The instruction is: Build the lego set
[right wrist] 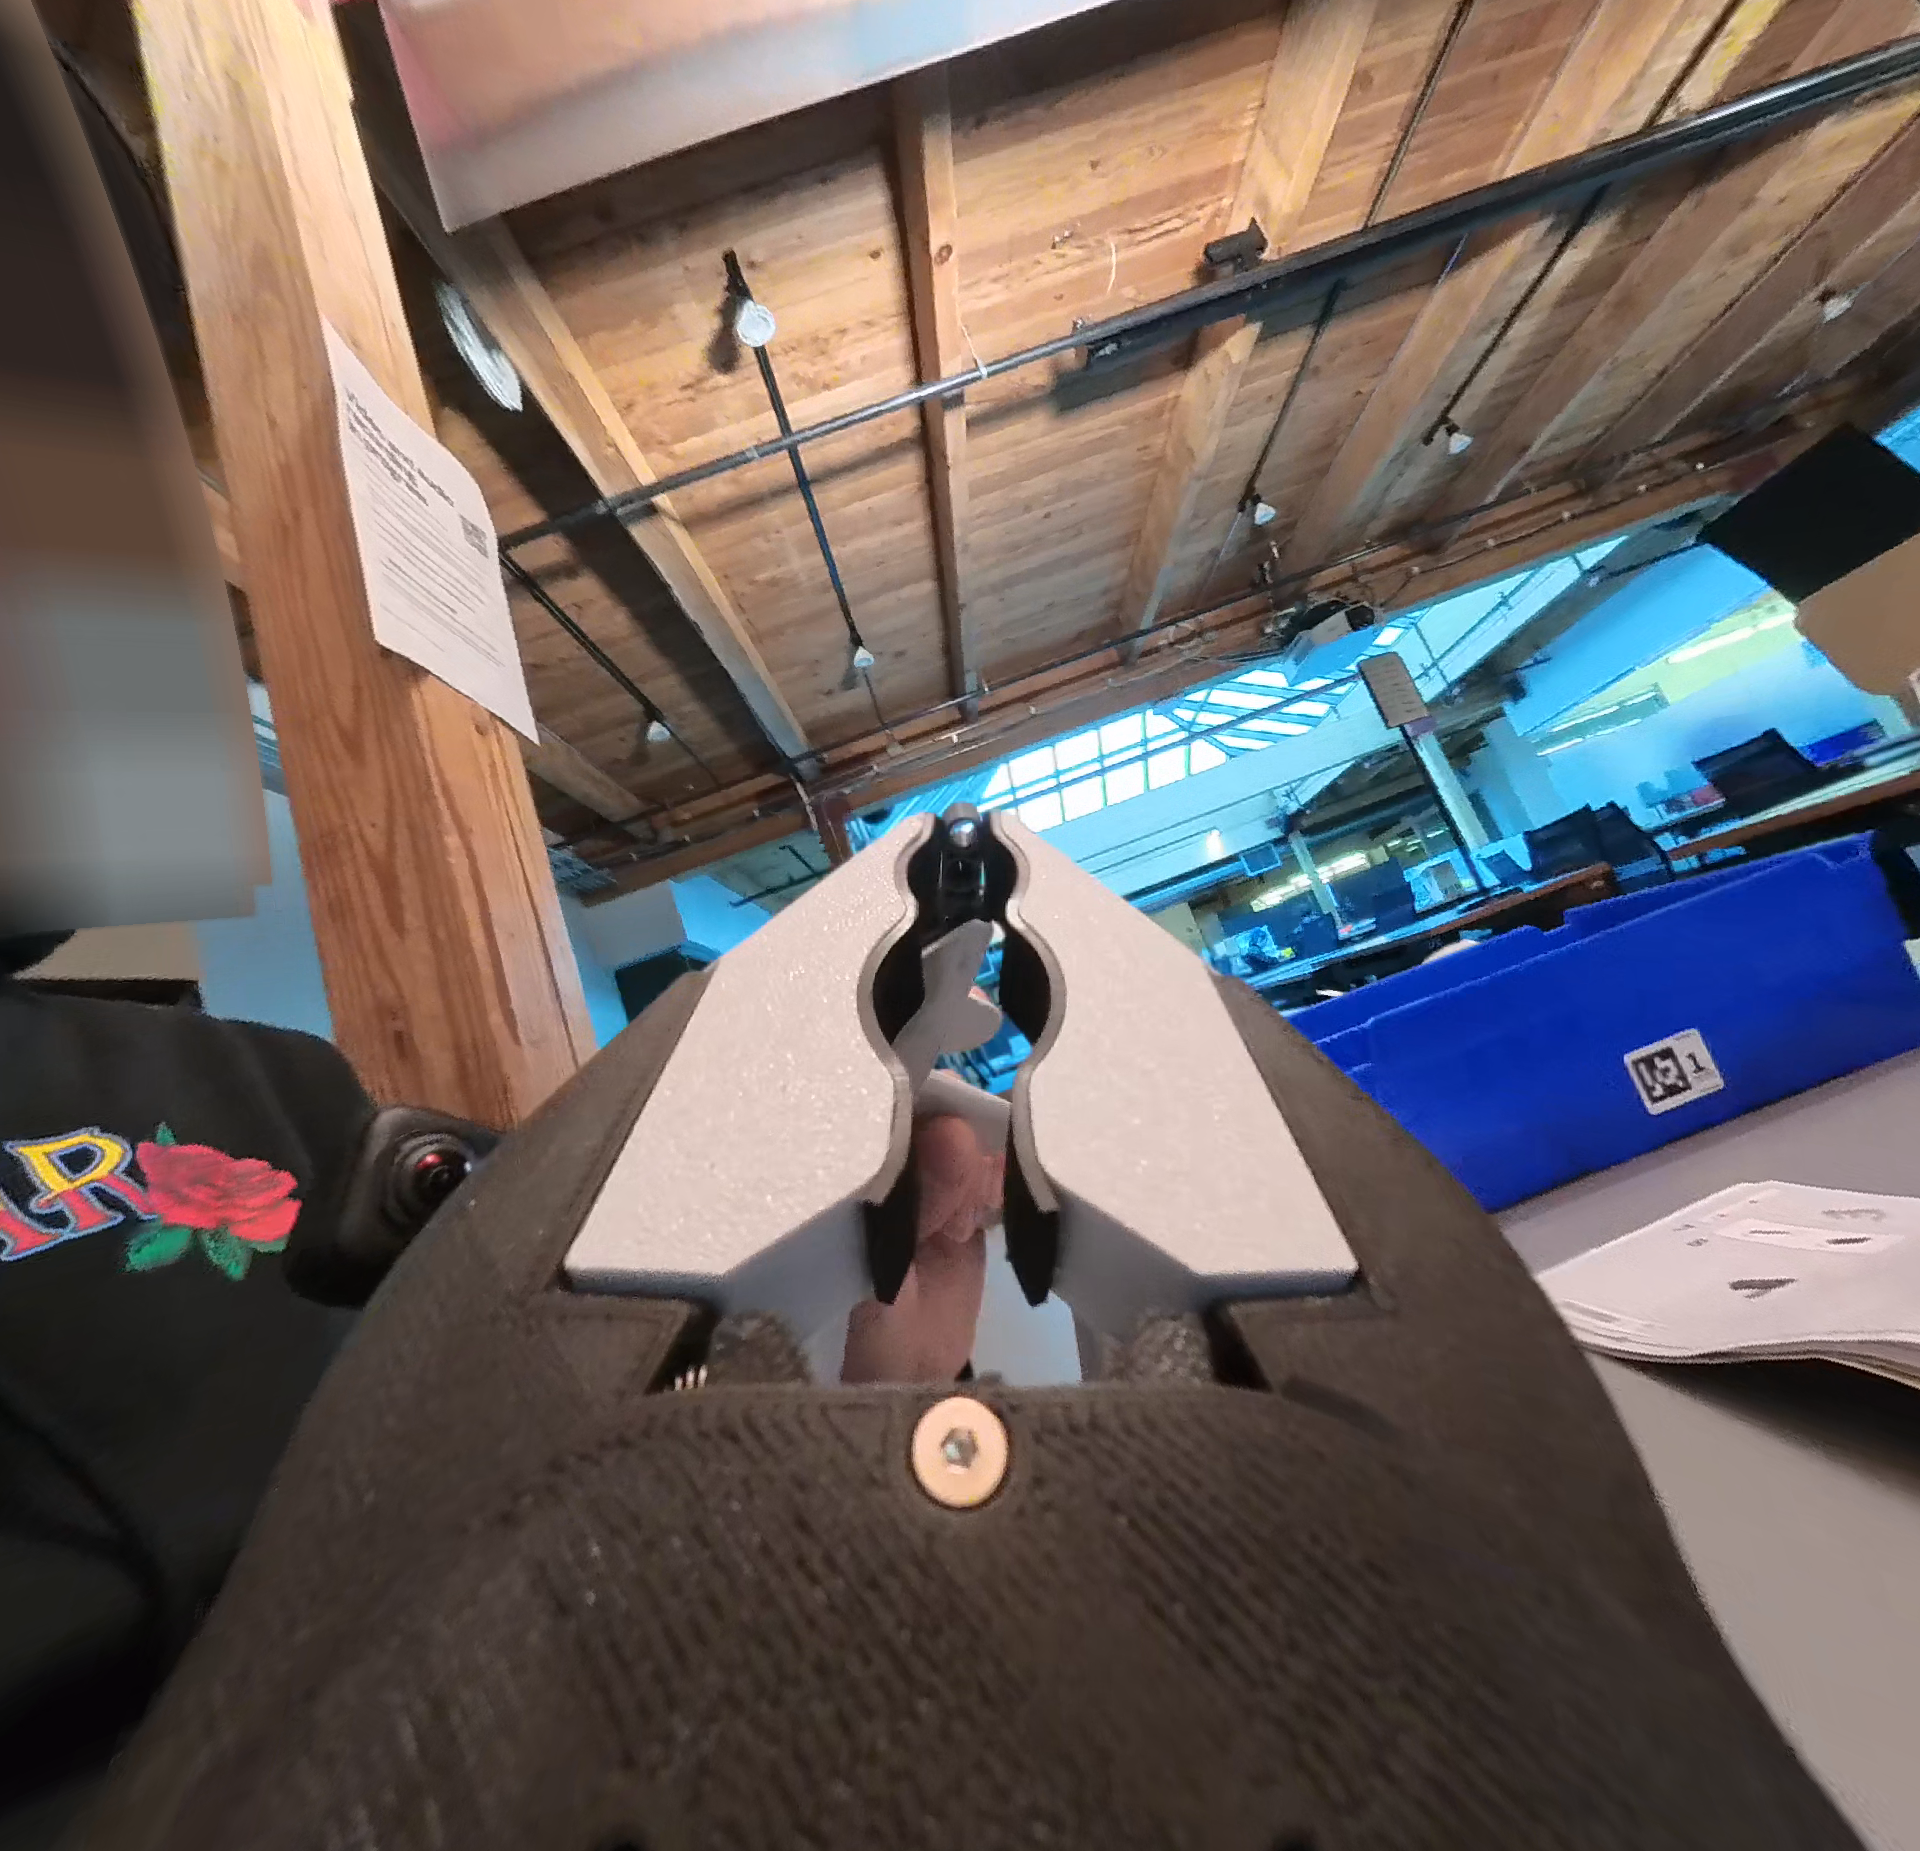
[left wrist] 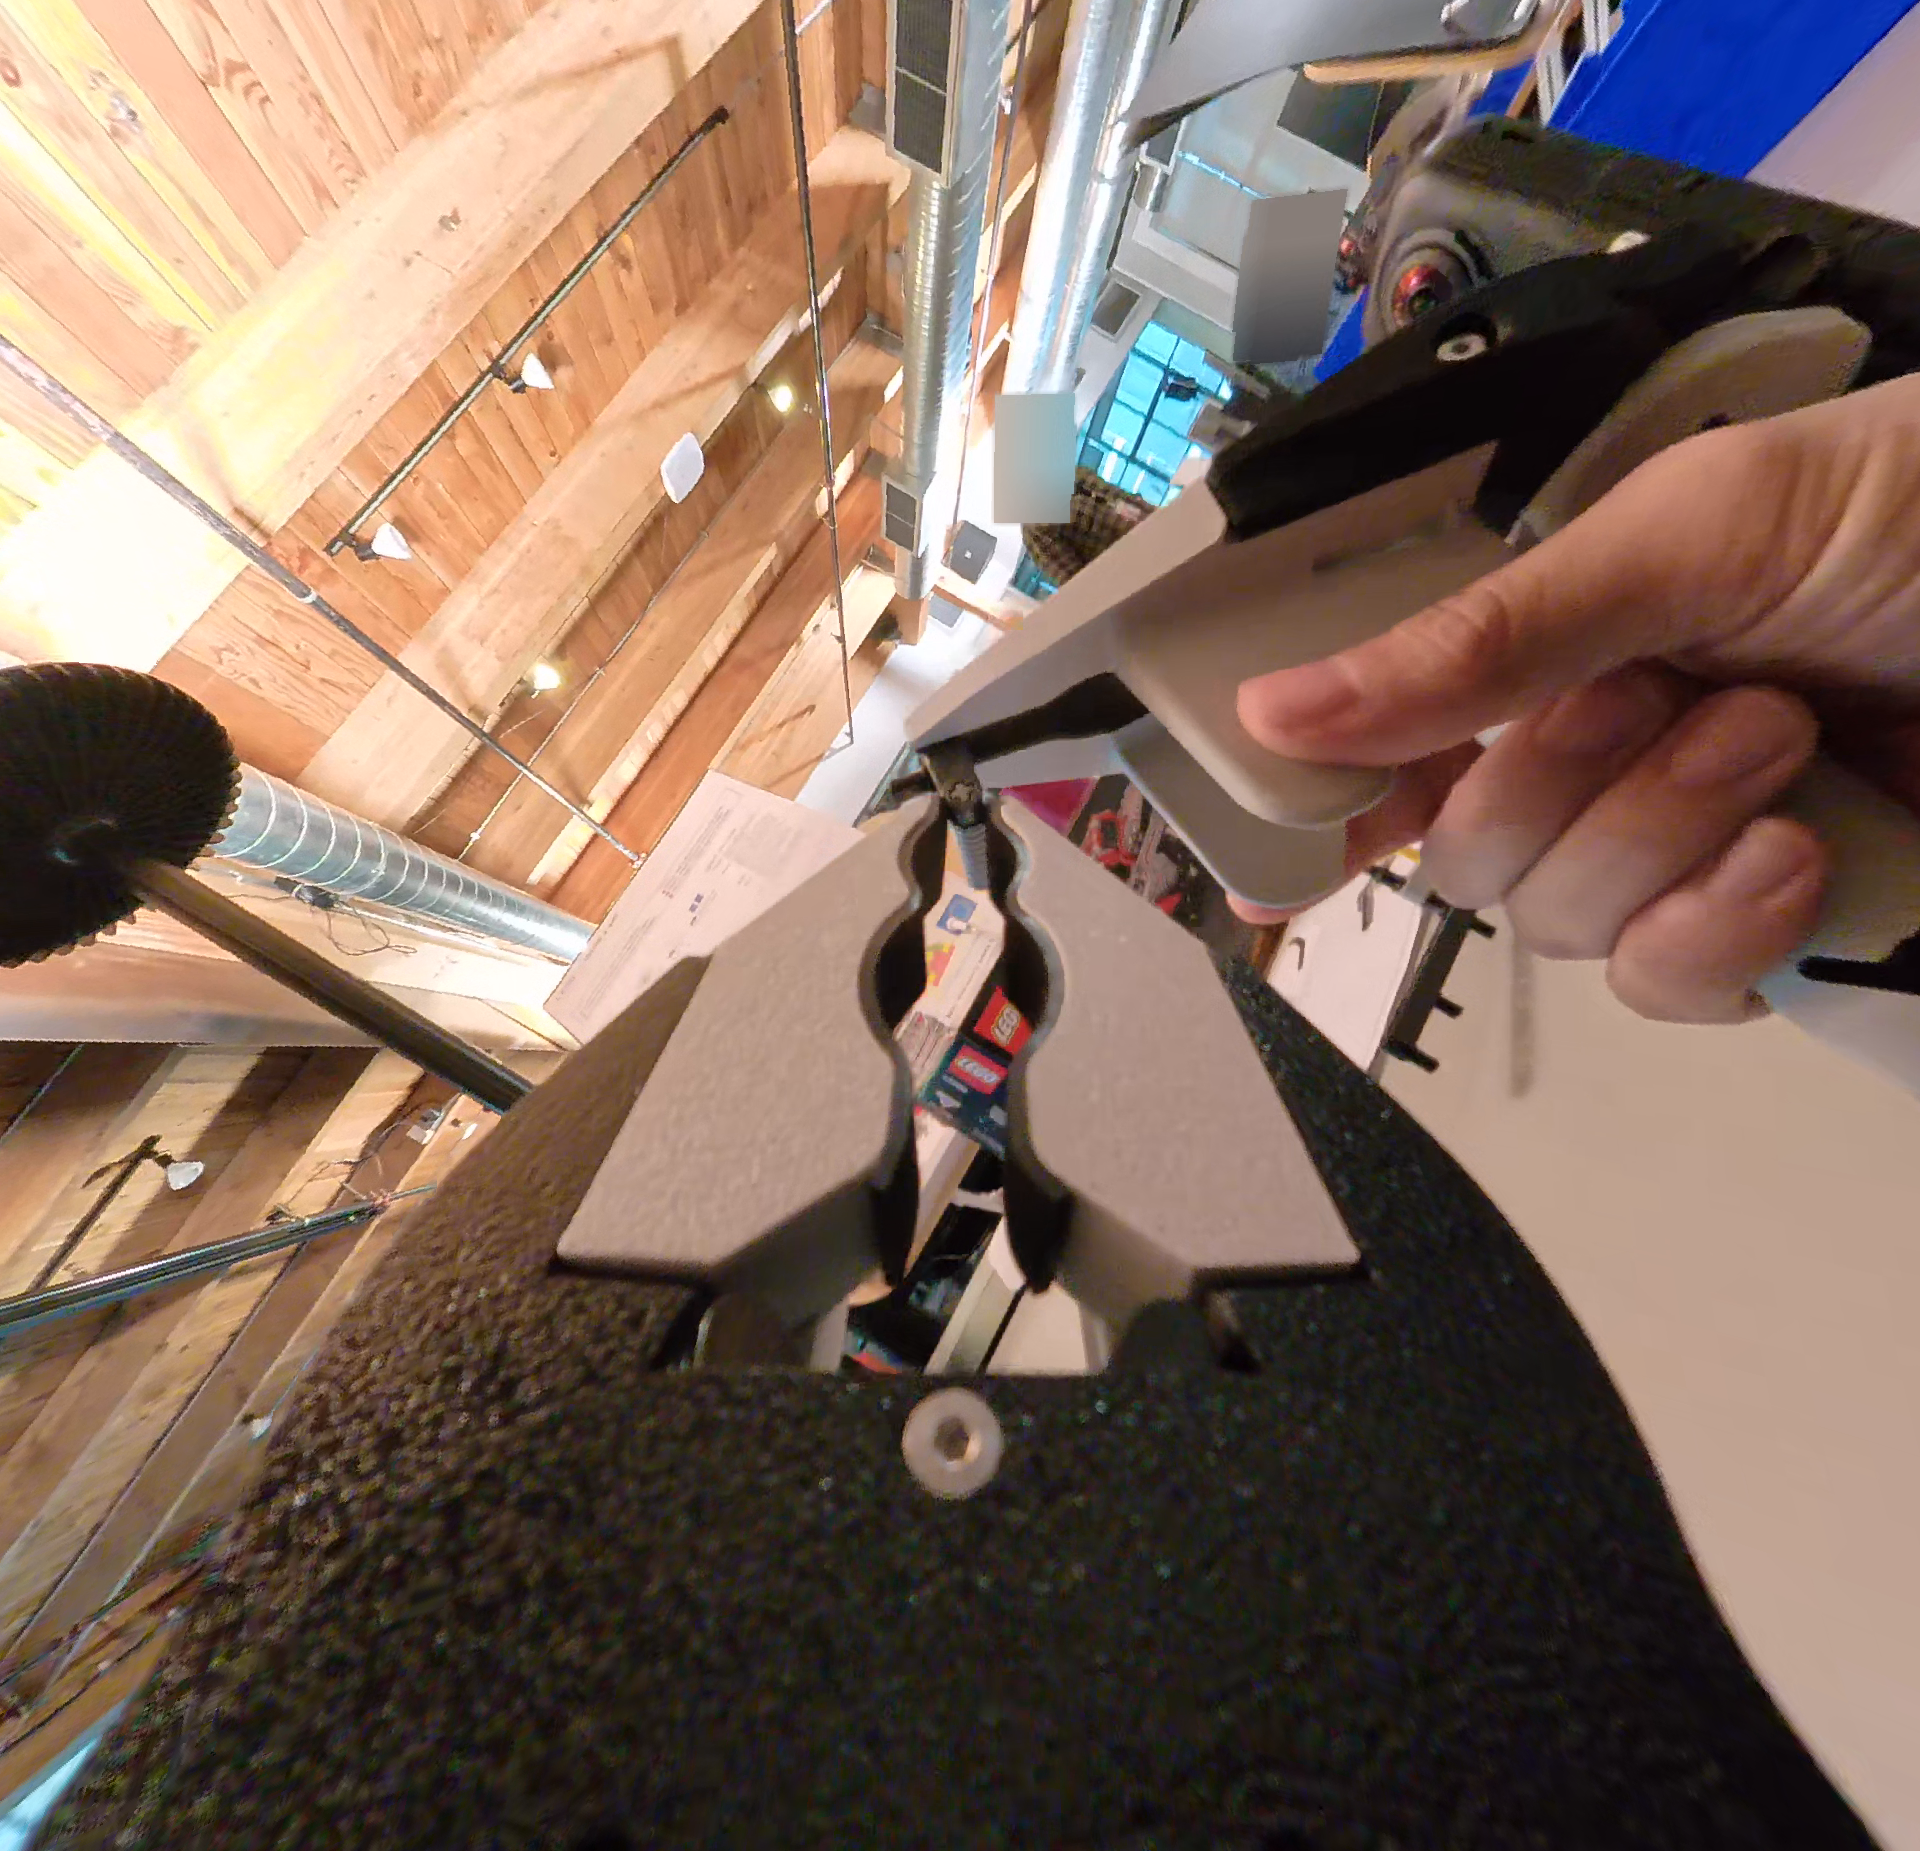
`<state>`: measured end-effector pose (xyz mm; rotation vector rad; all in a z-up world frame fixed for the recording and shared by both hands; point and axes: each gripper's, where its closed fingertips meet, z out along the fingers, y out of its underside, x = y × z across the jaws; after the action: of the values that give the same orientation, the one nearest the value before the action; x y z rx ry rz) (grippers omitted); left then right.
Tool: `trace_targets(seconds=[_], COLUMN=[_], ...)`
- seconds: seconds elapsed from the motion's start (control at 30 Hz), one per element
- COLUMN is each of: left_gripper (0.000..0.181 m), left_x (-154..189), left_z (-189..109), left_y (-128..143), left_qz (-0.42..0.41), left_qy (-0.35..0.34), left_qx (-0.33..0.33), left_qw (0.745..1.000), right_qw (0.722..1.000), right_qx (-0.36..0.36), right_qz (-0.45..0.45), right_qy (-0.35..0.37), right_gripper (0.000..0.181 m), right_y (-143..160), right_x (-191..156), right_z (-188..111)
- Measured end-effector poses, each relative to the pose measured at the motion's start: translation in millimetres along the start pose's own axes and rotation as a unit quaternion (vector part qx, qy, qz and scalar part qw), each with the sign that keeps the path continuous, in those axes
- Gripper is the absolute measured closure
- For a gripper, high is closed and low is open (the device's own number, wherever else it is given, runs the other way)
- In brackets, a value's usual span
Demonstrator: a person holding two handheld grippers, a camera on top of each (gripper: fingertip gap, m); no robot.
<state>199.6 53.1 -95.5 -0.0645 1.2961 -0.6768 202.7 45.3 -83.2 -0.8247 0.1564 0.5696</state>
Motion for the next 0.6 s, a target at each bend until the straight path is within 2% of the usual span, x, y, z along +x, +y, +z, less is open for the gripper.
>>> trace_targets(seconds=[0.23, 0.6], left_gripper=[0.177, 0.177], left_x=[2.7, 5.3], left_z=[1.8, 3.2], left_y=[6.0, 9.6], left_qz=[0.014, -0.019], left_qy=[0.000, 0.009], left_qx=[-0.022, -0.036], left_qw=[1.000, 0.999], right_qw=[1.000, 0.999], right_qx=[0.015, 0.011], right_qz=[0.010, 0.026], right_qy=[0.016, 0.027], right_gripper=[0.176, 0.176], right_y=[1.4, 4.5], right_x=[6.8, 10.6], right_z=[-1.6, -1.3])
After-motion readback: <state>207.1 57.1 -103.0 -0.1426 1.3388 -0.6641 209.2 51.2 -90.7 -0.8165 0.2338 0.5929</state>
